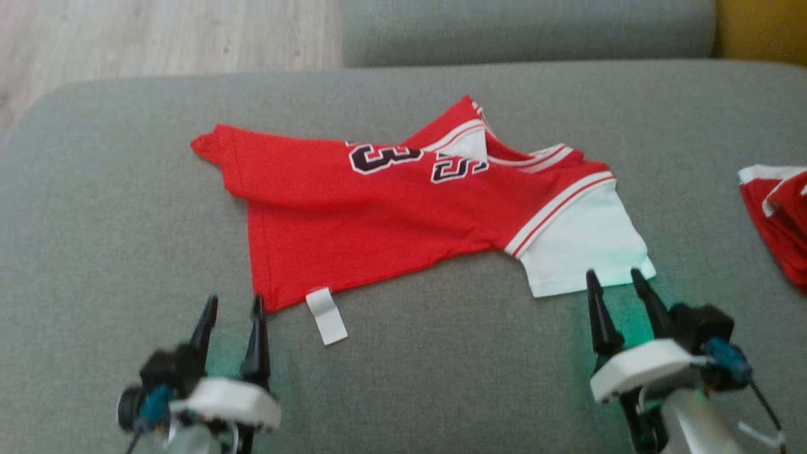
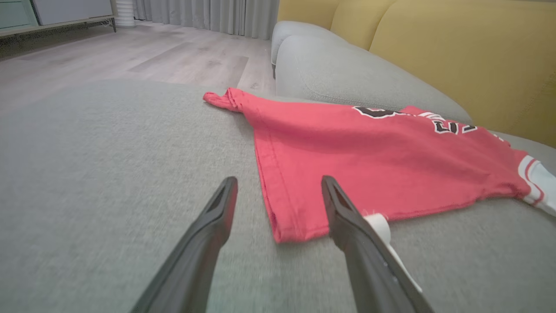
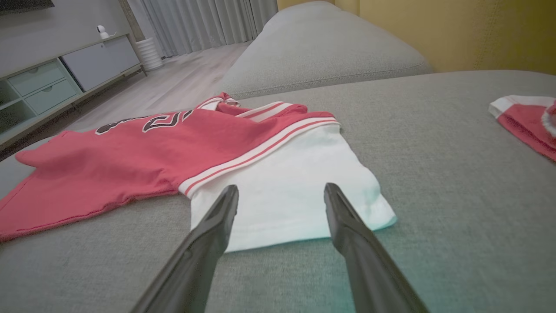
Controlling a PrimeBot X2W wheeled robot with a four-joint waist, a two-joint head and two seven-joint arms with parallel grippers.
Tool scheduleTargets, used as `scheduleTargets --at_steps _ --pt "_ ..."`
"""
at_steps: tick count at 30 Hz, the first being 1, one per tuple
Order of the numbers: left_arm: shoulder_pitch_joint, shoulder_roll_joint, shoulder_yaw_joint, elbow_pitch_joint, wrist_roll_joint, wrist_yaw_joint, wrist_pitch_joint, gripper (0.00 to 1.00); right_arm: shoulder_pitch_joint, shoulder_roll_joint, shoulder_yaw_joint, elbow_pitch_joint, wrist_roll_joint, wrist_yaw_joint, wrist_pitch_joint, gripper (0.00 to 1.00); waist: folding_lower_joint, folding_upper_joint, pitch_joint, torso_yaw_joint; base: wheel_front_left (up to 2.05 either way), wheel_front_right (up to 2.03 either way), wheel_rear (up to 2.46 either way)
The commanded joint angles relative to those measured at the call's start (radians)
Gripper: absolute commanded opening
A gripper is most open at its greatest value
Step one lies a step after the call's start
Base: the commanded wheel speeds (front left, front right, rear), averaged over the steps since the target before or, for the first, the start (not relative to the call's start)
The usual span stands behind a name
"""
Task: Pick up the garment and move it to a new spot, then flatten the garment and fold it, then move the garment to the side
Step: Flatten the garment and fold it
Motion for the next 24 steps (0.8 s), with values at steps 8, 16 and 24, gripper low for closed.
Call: scheduleTargets --at_steps 8,16,24 --pt "-0.146 -0.001 0.006 0.127 -0.096 -0.019 -0.009 1.0 -0.112 0.001 -0.013 -0.035 -0.028 0.007 -0.014 1.0 -0.0001 0.0 0.106 -0.018 0.0 0.0 0.0" --pt "-0.184 -0.001 -0.107 0.244 -0.183 -0.024 -0.01 1.0 -0.171 0.001 -0.135 0.036 -0.103 0.007 -0.014 1.0 -0.0001 0.0 0.139 -0.021 0.0 0.0 0.0" --pt "-0.225 -0.001 -0.233 0.283 -0.252 -0.024 -0.01 0.0 -0.246 0.001 -0.183 0.234 -0.17 0.007 -0.011 1.0 -0.0001 0.0 0.158 -0.014 0.0 0.0 0.0"
